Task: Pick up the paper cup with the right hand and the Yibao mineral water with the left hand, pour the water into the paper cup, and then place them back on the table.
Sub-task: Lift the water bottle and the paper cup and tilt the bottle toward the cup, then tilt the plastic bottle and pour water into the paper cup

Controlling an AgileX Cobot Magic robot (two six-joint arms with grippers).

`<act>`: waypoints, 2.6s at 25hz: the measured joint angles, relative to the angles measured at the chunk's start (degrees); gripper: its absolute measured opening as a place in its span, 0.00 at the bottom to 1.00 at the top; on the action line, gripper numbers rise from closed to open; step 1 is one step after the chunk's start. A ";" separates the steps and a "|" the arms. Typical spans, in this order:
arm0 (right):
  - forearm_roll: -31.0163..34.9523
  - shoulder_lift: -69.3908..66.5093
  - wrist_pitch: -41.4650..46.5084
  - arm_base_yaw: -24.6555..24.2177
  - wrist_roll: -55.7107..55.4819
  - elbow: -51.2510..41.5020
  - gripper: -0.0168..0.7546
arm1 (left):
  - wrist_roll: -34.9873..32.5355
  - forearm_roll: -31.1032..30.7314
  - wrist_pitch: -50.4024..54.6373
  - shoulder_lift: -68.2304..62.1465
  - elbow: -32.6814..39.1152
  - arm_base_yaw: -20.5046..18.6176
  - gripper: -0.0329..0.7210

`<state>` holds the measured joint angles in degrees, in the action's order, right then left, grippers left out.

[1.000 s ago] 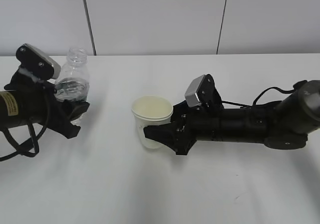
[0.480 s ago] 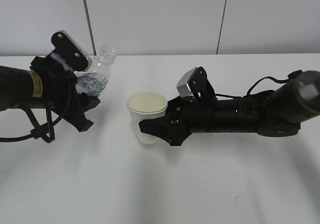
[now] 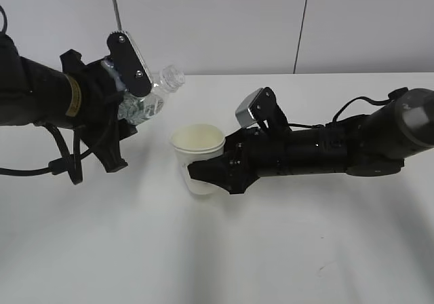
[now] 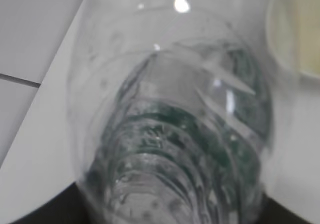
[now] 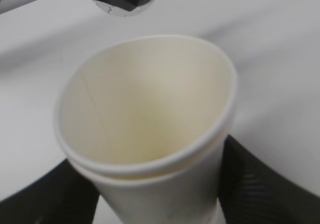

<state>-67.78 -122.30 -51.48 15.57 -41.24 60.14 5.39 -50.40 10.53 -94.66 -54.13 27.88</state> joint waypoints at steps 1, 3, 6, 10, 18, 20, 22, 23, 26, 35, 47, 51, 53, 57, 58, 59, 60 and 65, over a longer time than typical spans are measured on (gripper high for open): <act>0.01 0.00 0.27 0.00 -0.14 0.00 0.69 | 0.00 -0.85 1.31 0.00 -0.26 0.58 0.49; 0.01 0.00 0.65 0.00 -0.33 0.18 0.69 | 0.00 -2.05 3.27 0.00 -0.76 1.41 0.49; 0.01 0.00 0.90 0.00 -0.36 0.28 0.69 | 0.00 -4.00 5.42 0.00 -0.87 2.24 0.49; 0.01 0.00 0.90 0.00 -0.39 0.32 0.69 | 0.00 -5.34 7.47 0.00 -0.87 2.31 0.49; 0.01 0.00 0.79 0.00 -1.47 0.67 0.69 | 0.00 -8.92 11.15 0.00 -0.92 2.31 0.49; 0.01 0.00 0.42 0.00 -1.61 0.67 0.69 | 0.00 -9.39 11.29 0.00 -0.92 2.31 0.49; 0.01 0.00 0.32 0.00 -1.72 0.67 0.69 | 0.00 -10.25 11.34 0.00 -0.92 2.31 0.49; 0.01 0.00 0.32 0.00 -1.84 0.67 0.69 | 0.00 -10.64 11.47 0.00 -0.92 2.31 0.49; 0.01 0.00 0.11 0.00 -2.08 0.67 0.69 | 0.00 -11.13 11.79 0.00 -0.92 2.31 0.49; 0.01 0.00 -1.26 0.09 -3.73 2.34 0.69 | 0.00 -11.41 12.66 0.00 -0.92 2.31 0.49; -0.38 0.00 -1.40 2.38 -4.32 2.98 0.69 | 0.00 -15.07 16.22 0.00 -0.92 3.89 0.49; -0.38 0.00 -1.40 2.38 -4.51 2.98 0.69 | 0.00 -15.62 16.29 0.00 -0.97 4.63 0.48; -0.49 0.00 -1.40 2.38 -4.51 2.98 0.69 | 0.00 -15.76 16.53 0.00 -0.97 4.63 0.48; -0.47 0.00 -1.40 2.38 -4.55 2.98 0.69 | -0.02 -17.32 17.13 0.00 -0.97 4.63 0.48; -0.47 0.00 -1.40 2.38 -4.55 2.98 0.69 | -0.02 -17.92 17.25 0.00 -0.97 4.63 0.48; -0.47 0.00 -1.40 2.38 -4.55 2.98 0.69 | -0.02 -18.34 17.49 0.00 -0.97 4.63 0.48; -0.51 0.00 -1.40 2.38 -4.64 2.98 0.69 | -0.02 -18.52 17.68 0.00 -0.97 4.63 0.48; -0.51 0.00 -1.40 2.38 -4.64 2.98 0.68 | -0.02 -21.14 18.39 0.00 -0.97 4.63 0.48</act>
<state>-68.28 -122.30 -52.88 17.94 -45.88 63.12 5.37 -71.54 28.92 -94.66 -55.11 32.51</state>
